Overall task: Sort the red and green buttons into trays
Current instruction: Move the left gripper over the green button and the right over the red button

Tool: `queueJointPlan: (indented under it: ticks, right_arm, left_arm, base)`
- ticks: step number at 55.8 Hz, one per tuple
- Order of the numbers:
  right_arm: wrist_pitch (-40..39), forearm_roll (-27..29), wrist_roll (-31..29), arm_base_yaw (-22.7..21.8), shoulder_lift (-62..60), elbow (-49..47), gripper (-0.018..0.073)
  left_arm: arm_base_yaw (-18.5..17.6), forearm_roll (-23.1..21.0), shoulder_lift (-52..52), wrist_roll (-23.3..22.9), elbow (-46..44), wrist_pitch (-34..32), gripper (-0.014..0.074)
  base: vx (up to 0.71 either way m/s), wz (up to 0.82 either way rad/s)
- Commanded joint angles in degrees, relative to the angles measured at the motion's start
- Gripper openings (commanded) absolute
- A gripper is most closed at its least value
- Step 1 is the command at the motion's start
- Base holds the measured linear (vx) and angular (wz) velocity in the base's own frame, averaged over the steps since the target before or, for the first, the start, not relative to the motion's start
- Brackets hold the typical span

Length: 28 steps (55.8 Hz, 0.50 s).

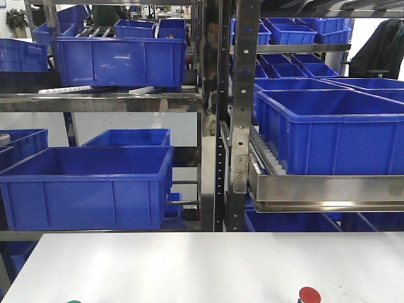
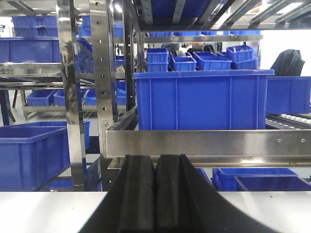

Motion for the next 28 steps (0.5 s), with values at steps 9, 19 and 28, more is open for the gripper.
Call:
queueJointPlan:
  ticks: [9, 19, 28]
  right_arm:
    - [-1.8, -0.8, 0.0, -0.3, 12.2, -6.4, -0.0004]
    - [-1.3, -0.8, 0.0, -0.3, 20.1, -6.4, 0.0022]
    - [-3.1, -1.1, -0.2, -0.3, 25.6, -6.4, 0.0088]
  left_arm:
    - [0.0, 0.0, 12.4, 0.5, -8.5, -1.0, -0.0004]
    - [0.0, 0.0, 20.7, 0.5, -8.5, 2.6, 0.0004]
    - [0.0, 0.1, 24.5, 1.4, -8.5, -0.4, 0.0020]
  base:
    - [0.00, 0.00]
    - [0.00, 0.00]
    - [0.00, 0.00]
